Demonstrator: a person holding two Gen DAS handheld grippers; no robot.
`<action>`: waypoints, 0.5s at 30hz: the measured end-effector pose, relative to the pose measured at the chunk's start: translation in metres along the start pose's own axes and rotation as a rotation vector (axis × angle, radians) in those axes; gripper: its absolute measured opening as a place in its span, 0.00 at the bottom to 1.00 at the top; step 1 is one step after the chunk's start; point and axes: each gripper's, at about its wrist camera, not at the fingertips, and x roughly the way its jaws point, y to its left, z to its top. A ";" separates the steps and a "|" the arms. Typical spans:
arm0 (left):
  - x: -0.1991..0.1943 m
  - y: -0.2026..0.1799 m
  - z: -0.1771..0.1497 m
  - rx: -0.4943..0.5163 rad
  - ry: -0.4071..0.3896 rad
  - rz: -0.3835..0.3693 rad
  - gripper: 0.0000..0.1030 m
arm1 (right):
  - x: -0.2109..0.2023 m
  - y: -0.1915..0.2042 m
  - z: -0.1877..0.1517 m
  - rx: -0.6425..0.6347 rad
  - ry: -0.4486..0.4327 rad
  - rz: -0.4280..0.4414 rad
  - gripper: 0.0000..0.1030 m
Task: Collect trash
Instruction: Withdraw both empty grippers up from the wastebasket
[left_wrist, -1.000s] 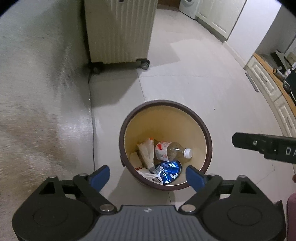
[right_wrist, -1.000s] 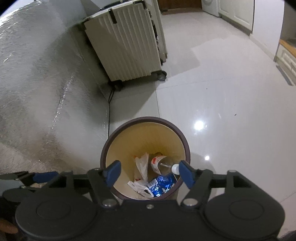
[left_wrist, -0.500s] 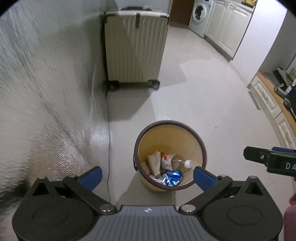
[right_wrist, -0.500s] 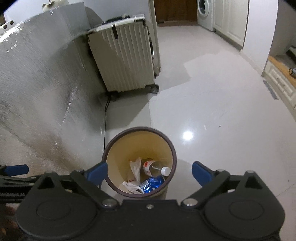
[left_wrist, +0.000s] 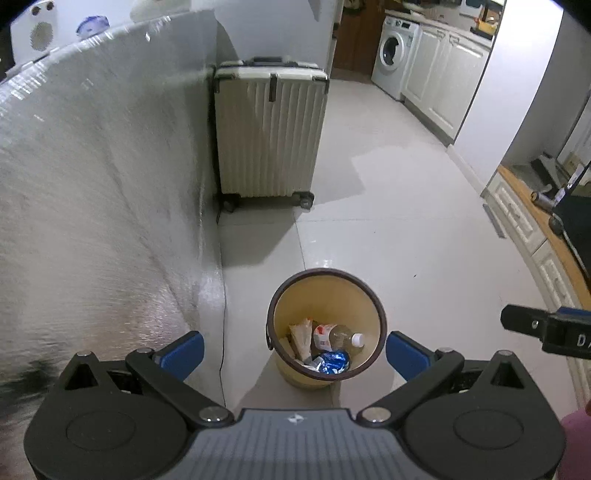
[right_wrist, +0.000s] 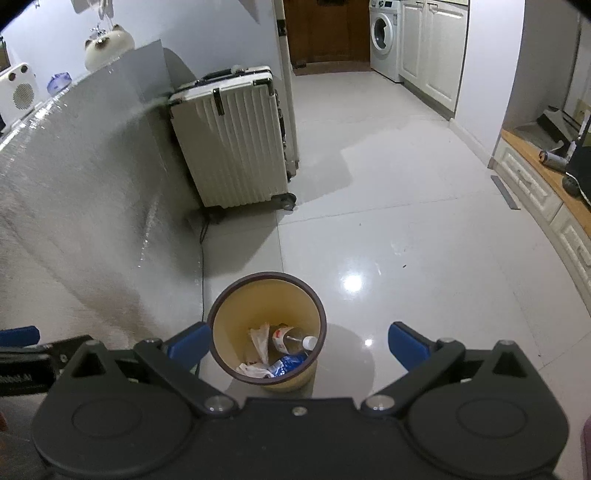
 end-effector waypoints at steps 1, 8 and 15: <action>-0.006 0.000 0.001 -0.005 -0.007 -0.005 1.00 | -0.006 0.001 0.000 0.003 -0.005 -0.002 1.00; -0.057 -0.003 0.008 0.002 -0.068 -0.005 1.00 | -0.057 0.010 0.006 0.000 -0.058 0.021 1.00; -0.107 0.004 0.012 -0.009 -0.124 -0.044 1.00 | -0.103 0.024 0.007 0.001 -0.112 0.039 1.00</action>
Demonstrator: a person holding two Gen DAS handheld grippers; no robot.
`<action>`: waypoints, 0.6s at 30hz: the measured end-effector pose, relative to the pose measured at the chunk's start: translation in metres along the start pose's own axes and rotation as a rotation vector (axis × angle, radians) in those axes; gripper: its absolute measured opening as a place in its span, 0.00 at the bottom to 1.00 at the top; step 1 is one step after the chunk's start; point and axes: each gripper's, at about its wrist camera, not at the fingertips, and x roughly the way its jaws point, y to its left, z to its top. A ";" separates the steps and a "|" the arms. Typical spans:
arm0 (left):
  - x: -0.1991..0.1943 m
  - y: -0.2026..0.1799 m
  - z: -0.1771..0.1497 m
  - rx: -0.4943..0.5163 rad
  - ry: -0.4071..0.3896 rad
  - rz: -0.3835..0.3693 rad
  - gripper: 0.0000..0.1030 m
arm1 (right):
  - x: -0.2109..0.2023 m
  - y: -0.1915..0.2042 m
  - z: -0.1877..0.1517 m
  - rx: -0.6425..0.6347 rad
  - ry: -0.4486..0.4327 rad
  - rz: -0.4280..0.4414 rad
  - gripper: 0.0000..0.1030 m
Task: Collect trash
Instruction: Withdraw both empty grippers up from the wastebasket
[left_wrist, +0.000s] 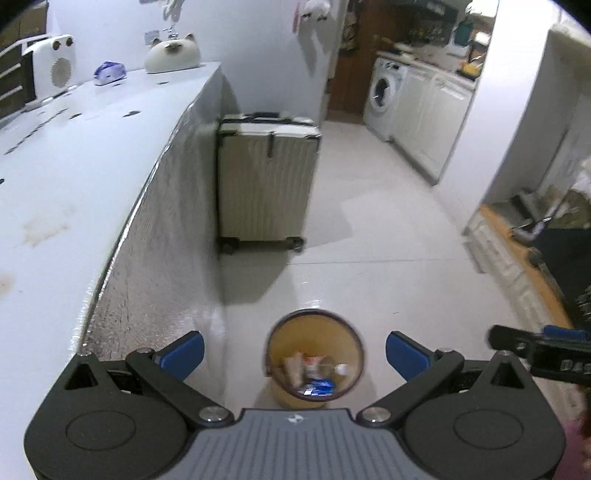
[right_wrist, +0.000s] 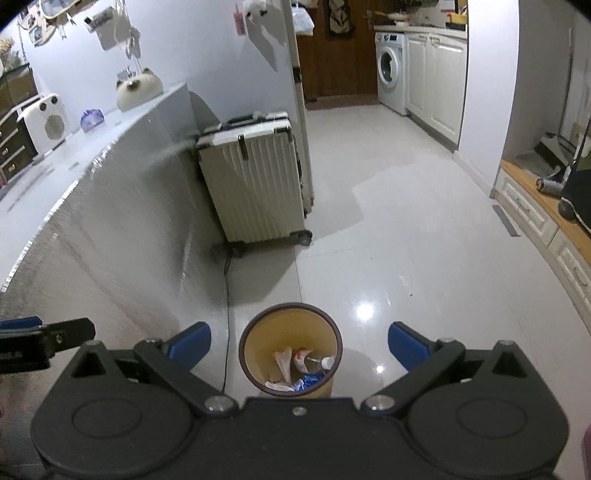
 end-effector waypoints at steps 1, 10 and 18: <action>-0.008 -0.001 0.001 0.004 -0.012 -0.001 1.00 | -0.006 0.002 0.000 0.002 -0.005 -0.003 1.00; -0.056 -0.005 -0.003 0.047 -0.065 0.002 1.00 | -0.051 0.019 -0.005 -0.030 -0.029 -0.031 1.00; -0.081 0.010 -0.013 0.034 -0.056 0.026 1.00 | -0.080 0.034 -0.014 -0.072 -0.034 -0.032 1.00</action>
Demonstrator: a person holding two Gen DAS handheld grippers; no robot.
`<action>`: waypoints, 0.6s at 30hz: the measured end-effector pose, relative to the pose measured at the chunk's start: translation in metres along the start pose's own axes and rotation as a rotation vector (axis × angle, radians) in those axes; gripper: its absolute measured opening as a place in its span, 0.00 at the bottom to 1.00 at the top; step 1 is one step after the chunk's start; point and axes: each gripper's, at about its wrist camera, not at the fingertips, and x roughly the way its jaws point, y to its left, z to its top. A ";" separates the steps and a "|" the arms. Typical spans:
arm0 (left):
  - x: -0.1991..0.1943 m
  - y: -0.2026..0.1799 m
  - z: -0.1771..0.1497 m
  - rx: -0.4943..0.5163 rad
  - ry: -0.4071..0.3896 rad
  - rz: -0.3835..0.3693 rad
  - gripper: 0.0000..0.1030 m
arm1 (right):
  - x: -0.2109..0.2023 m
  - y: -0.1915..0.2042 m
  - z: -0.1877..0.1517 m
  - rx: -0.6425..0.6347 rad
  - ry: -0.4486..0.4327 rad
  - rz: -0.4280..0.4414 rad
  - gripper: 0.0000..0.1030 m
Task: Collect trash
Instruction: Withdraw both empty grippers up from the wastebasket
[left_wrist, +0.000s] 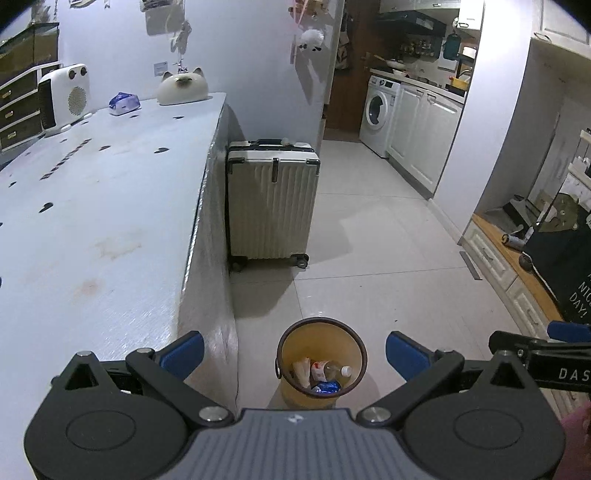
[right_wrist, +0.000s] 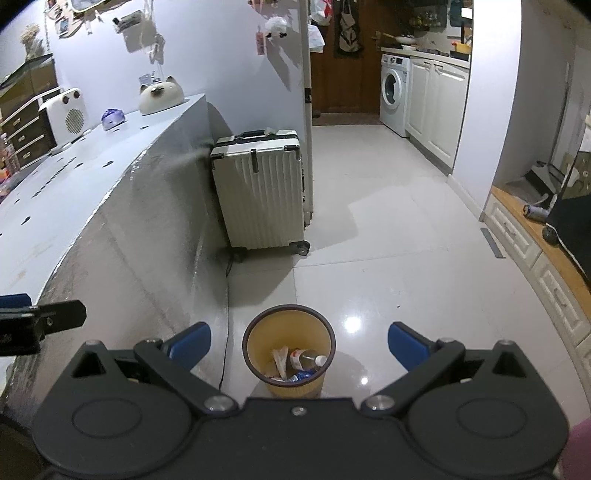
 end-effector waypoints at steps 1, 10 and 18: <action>-0.003 0.002 -0.002 -0.005 0.003 0.003 1.00 | -0.002 0.002 -0.001 -0.004 0.000 0.001 1.00; -0.012 0.017 -0.013 -0.028 0.029 0.030 1.00 | -0.010 0.015 -0.008 -0.026 0.030 -0.004 1.00; -0.014 0.023 -0.019 -0.034 0.049 0.055 1.00 | -0.014 0.018 -0.010 -0.019 0.033 0.003 1.00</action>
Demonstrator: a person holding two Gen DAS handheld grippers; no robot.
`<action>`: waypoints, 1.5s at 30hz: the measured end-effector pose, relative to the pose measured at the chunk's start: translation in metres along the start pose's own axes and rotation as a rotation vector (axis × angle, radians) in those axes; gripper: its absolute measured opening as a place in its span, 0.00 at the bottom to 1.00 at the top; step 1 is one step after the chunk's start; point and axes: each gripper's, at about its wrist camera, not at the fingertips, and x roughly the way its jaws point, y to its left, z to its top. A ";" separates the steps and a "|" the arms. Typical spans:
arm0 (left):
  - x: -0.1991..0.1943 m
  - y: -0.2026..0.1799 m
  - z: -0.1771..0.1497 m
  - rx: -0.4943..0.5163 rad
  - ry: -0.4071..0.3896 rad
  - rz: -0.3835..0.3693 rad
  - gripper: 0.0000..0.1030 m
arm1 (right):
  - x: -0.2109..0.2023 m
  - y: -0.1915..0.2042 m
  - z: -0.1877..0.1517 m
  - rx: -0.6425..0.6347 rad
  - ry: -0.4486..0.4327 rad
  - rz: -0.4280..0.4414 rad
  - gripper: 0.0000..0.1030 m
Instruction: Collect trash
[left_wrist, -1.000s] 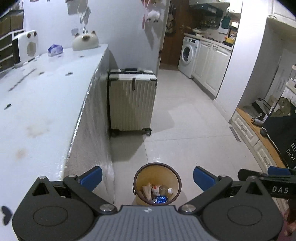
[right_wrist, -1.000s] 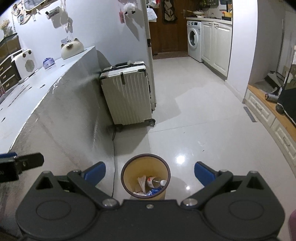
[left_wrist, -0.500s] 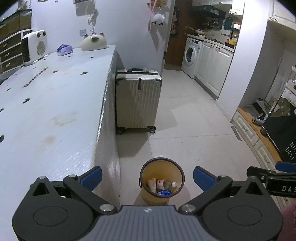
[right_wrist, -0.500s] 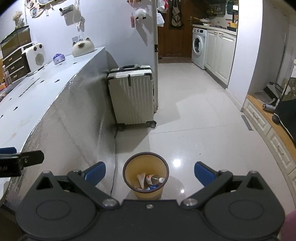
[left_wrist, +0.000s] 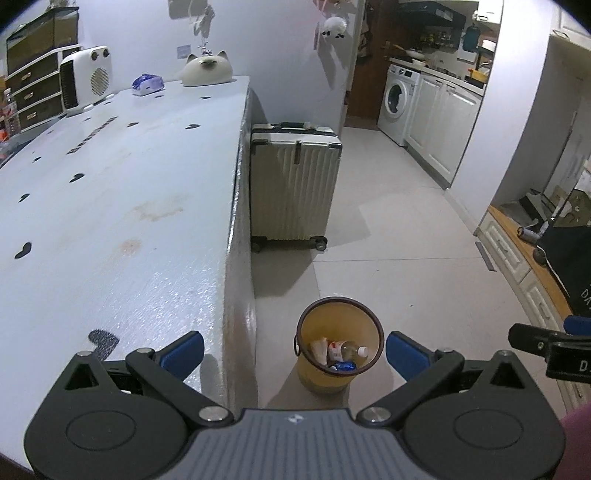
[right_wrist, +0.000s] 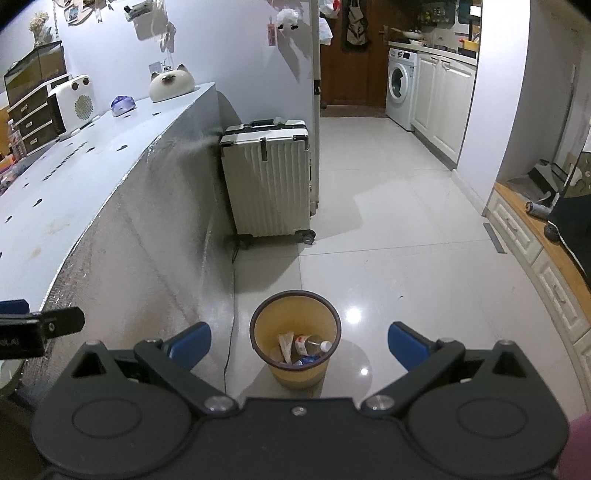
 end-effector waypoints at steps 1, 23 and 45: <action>0.000 0.000 0.000 -0.006 0.001 0.003 1.00 | 0.000 0.001 0.000 -0.002 0.000 0.001 1.00; -0.008 0.000 -0.002 -0.001 -0.017 0.032 1.00 | -0.010 0.002 -0.002 -0.006 -0.022 0.003 1.00; -0.008 -0.002 -0.002 0.001 -0.015 0.027 1.00 | -0.010 0.001 0.000 -0.008 -0.018 0.006 1.00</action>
